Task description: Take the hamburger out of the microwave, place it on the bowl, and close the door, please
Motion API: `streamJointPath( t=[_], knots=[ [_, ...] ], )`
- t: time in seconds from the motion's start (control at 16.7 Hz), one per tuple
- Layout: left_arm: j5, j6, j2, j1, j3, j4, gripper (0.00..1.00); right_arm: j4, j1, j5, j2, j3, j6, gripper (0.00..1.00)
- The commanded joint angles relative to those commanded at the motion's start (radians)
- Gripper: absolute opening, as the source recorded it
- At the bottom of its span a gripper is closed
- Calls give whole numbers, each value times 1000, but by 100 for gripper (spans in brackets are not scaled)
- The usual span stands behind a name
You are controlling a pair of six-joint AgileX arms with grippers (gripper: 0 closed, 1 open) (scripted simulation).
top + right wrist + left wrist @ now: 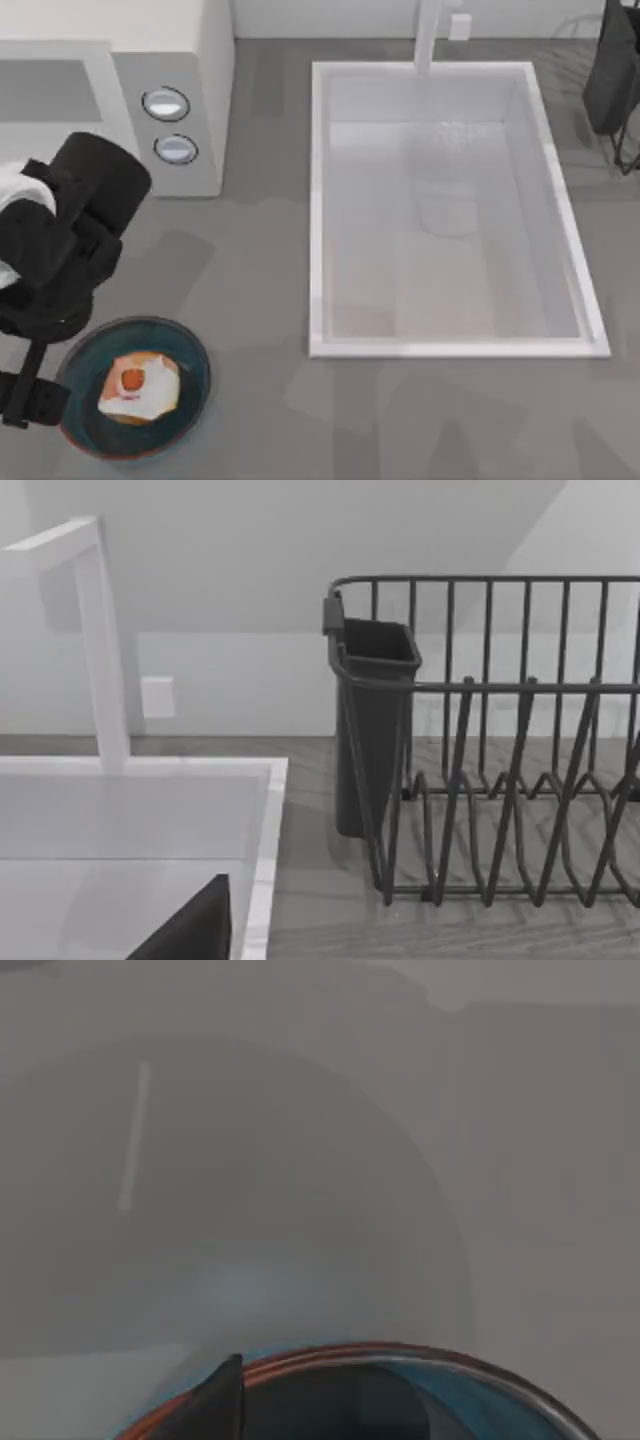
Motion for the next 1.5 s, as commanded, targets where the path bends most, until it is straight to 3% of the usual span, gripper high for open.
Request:
streamJointPath(
  t=[0.48, 0.78, 1.08, 1.44, 1.5],
  knots=[
    [195, 1091, -818, 247, -473, 514, 100, 0, 0, 0, 0, 0, 0, 100],
    [307, 1554, -1228, 362, -706, 703, 100, 0, 0, 0, 0, 0, 0, 100],
    [368, 1754, -1421, 417, -819, 774, 100, 0, 0, 0, 0, 0, 0, 100],
    [371, 1763, -1429, 420, -824, 777, 100, 0, 0, 0, 0, 0, 0, 100],
    [371, 1763, -1429, 420, -824, 777, 92, 0, 0, 0, 0, 0, 0, 100]
  ],
)
